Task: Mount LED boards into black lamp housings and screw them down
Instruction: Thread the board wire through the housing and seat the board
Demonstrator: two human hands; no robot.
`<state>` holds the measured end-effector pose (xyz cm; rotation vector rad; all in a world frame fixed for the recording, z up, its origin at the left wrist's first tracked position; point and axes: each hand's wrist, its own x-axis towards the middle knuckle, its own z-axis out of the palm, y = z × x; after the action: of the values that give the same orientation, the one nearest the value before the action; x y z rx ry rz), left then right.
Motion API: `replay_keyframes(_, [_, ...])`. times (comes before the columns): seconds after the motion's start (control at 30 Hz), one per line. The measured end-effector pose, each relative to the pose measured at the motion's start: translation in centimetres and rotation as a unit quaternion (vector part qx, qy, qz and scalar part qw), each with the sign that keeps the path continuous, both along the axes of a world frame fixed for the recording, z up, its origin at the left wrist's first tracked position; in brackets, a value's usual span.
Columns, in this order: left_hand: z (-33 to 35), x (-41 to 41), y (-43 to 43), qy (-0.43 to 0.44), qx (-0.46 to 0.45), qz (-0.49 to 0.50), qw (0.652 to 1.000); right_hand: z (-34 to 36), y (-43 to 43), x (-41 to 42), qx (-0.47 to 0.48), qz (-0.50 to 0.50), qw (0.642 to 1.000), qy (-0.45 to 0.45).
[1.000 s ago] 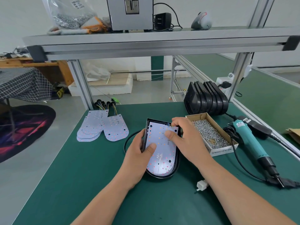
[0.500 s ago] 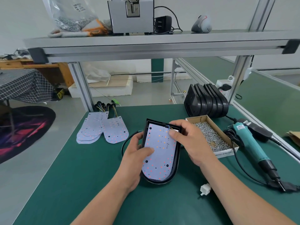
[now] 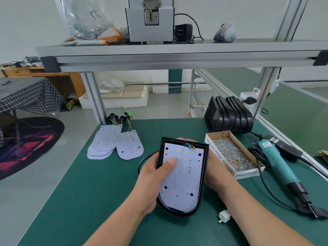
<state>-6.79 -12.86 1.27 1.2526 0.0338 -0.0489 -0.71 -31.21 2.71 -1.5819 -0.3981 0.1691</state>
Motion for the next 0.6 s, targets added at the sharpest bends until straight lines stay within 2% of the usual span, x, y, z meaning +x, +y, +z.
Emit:
replay_keyframes(0.07, [-0.13, -0.11, -0.06, 0.002, -0.002, -0.009, 1.0, -0.38, -0.31, -0.41, -0.136, 0.025, 0.989, -0.057])
replay_keyframes(0.1, [-0.16, -0.15, -0.06, 0.003, -0.003, -0.01, 1.0, -0.39, -0.45, -0.43, -0.169, 0.024, 0.983, -0.072])
replay_keyframes(0.43, [-0.07, -0.41, -0.19, 0.006, -0.012, -0.036, 0.999, -0.74, -0.23, -0.4, -0.185, 0.002, 0.981, -0.053])
replay_keyframes(0.6, [0.11, -0.35, 0.34, -0.009, -0.001, 0.002, 1.0, -0.2, 0.05, 0.18, -0.238, -0.004, 0.964, -0.118])
